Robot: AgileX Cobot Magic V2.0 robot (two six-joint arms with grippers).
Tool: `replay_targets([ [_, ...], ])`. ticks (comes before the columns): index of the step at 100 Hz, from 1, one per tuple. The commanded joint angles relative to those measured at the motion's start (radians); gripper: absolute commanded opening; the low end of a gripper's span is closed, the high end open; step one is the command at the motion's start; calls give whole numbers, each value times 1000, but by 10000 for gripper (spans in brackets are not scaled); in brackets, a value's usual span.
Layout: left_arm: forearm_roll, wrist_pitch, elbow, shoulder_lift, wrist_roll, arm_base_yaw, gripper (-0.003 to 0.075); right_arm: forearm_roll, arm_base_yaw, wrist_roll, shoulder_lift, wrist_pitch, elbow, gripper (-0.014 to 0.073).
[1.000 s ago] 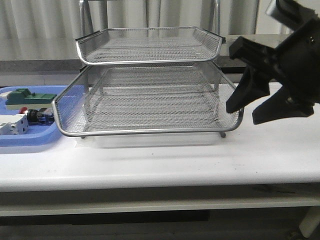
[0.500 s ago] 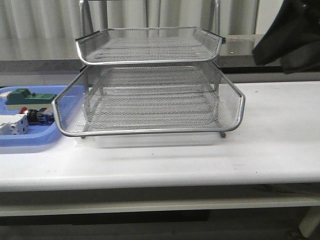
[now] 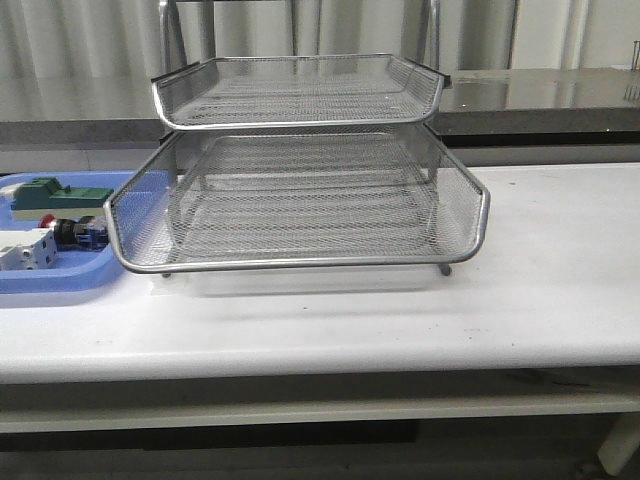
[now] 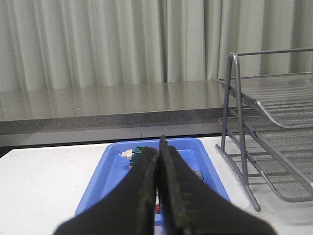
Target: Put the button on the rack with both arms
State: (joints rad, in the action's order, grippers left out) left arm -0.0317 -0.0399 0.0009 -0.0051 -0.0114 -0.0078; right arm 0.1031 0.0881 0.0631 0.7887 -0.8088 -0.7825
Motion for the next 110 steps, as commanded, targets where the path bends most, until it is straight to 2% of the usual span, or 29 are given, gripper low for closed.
replay_targets([
  [1, 6, -80, 46, -31, 11, 0, 4, -68, -9, -55, -63, 2, -36, 392],
  [14, 6, -80, 46, -31, 11, 0, 4, -149, -9, -113, -120, -61, -36, 386],
  [21, 6, -80, 46, -31, 11, 0, 4, -173, -9, -127, -137, -81, -36, 335],
  [57, 6, -80, 46, -31, 11, 0, 4, -179, -9, -127, -147, -92, -36, -70],
  [110, 6, -80, 46, -31, 11, 0, 4, -179, -9, -127, -147, -89, -36, -68],
])
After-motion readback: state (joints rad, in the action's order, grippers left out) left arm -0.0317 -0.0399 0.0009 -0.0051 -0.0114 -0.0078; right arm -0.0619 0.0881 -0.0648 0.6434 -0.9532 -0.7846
